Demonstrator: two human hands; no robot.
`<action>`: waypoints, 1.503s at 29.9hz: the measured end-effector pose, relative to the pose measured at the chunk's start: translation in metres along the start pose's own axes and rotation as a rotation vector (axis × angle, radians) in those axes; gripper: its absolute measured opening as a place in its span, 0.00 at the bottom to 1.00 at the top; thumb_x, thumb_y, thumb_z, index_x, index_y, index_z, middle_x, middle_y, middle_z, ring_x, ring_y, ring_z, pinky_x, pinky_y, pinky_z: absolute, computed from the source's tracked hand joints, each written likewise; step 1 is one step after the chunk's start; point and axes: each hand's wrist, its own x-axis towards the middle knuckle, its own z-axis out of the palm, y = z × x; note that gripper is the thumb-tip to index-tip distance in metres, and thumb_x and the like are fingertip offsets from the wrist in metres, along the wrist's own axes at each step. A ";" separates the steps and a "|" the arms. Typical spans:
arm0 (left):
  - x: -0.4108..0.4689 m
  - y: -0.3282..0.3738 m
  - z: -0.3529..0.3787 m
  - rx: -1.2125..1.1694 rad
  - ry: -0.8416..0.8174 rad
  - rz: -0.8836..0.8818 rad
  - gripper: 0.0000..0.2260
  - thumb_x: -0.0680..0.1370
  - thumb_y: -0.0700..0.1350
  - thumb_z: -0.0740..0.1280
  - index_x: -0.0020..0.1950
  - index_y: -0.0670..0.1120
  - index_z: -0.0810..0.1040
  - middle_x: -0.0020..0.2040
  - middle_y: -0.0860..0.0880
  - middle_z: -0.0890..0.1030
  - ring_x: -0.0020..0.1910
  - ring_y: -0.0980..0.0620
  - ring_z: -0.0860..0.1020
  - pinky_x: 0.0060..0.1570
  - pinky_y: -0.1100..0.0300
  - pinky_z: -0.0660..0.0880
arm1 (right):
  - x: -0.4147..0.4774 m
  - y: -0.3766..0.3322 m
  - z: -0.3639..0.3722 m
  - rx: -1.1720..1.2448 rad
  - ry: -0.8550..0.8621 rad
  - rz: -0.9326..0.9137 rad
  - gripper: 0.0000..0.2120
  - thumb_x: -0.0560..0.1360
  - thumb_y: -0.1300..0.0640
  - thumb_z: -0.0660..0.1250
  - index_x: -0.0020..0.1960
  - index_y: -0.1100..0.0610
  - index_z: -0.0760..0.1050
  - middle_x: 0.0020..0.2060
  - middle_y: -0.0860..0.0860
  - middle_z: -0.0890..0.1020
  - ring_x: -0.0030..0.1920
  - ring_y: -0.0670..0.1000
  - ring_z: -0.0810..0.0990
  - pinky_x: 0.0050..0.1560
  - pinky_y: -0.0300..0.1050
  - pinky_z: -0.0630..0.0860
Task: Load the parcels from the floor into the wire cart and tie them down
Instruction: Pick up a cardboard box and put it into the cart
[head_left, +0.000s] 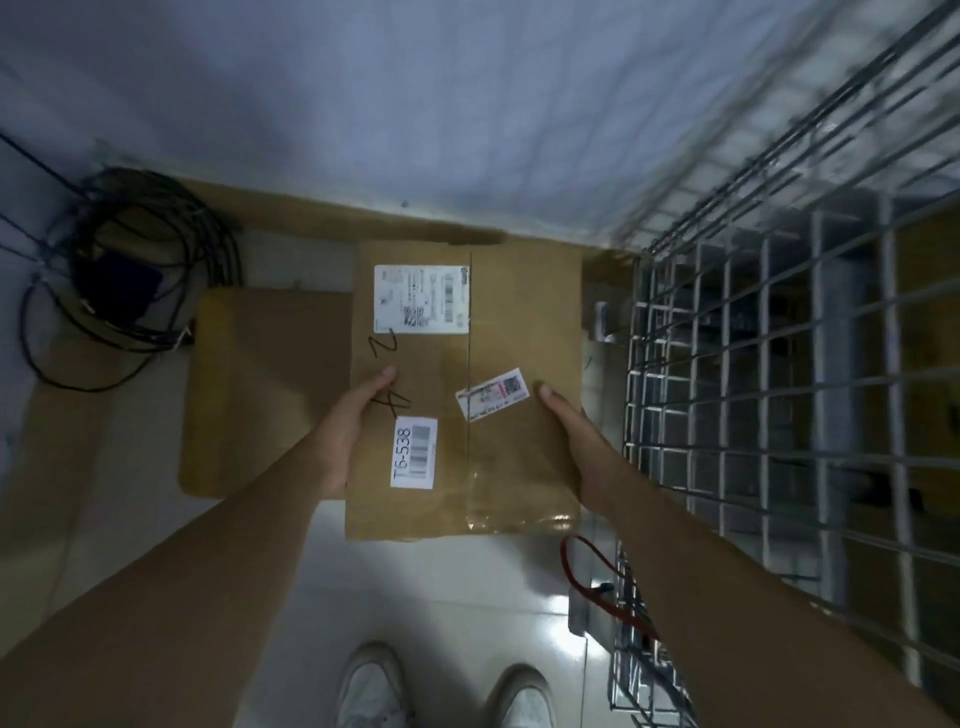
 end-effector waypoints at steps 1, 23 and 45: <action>-0.017 0.007 0.001 -0.005 0.014 -0.003 0.19 0.78 0.57 0.71 0.62 0.46 0.84 0.56 0.40 0.86 0.50 0.40 0.87 0.59 0.44 0.79 | -0.015 -0.007 0.007 -0.011 -0.006 -0.006 0.24 0.74 0.38 0.73 0.65 0.49 0.82 0.58 0.53 0.86 0.59 0.56 0.85 0.66 0.58 0.78; -0.509 0.248 0.169 0.206 -0.014 0.609 0.19 0.76 0.52 0.76 0.65 0.51 0.80 0.52 0.48 0.88 0.47 0.47 0.88 0.48 0.53 0.80 | -0.482 -0.294 0.125 -0.178 -0.040 -0.413 0.44 0.58 0.27 0.80 0.69 0.43 0.75 0.60 0.56 0.84 0.57 0.63 0.84 0.56 0.66 0.82; -0.901 0.333 0.338 0.310 -0.273 1.084 0.27 0.73 0.56 0.78 0.69 0.56 0.74 0.53 0.46 0.88 0.52 0.40 0.86 0.53 0.36 0.82 | -0.920 -0.426 0.126 -0.146 0.058 -1.063 0.40 0.63 0.23 0.72 0.69 0.40 0.72 0.61 0.49 0.83 0.61 0.55 0.82 0.66 0.61 0.77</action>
